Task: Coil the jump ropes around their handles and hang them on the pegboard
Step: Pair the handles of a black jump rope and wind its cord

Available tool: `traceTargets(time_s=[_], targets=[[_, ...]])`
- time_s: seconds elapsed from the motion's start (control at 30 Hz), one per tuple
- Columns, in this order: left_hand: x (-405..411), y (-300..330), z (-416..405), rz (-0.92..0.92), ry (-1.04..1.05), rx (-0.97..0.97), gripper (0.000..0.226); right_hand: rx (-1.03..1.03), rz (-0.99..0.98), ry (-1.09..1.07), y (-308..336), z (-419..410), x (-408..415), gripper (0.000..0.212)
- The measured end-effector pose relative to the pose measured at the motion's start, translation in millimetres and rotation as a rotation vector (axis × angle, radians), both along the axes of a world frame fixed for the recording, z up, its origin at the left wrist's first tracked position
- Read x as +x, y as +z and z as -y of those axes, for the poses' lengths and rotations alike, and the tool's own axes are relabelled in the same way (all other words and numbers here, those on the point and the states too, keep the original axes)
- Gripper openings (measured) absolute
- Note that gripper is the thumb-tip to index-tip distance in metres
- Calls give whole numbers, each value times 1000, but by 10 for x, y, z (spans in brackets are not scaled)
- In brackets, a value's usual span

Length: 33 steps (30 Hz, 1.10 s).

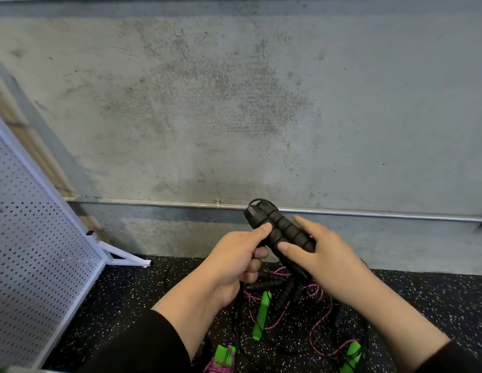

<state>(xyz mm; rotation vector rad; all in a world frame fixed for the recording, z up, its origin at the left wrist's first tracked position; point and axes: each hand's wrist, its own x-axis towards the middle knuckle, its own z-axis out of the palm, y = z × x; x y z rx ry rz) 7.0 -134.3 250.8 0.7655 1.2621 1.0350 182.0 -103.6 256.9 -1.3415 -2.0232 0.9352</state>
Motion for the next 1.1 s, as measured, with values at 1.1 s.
traceTargets(time_s=[1.1], targets=[[-18,-32,-75,45,48,-162,58,400,508,151,-268,-17,29,84]])
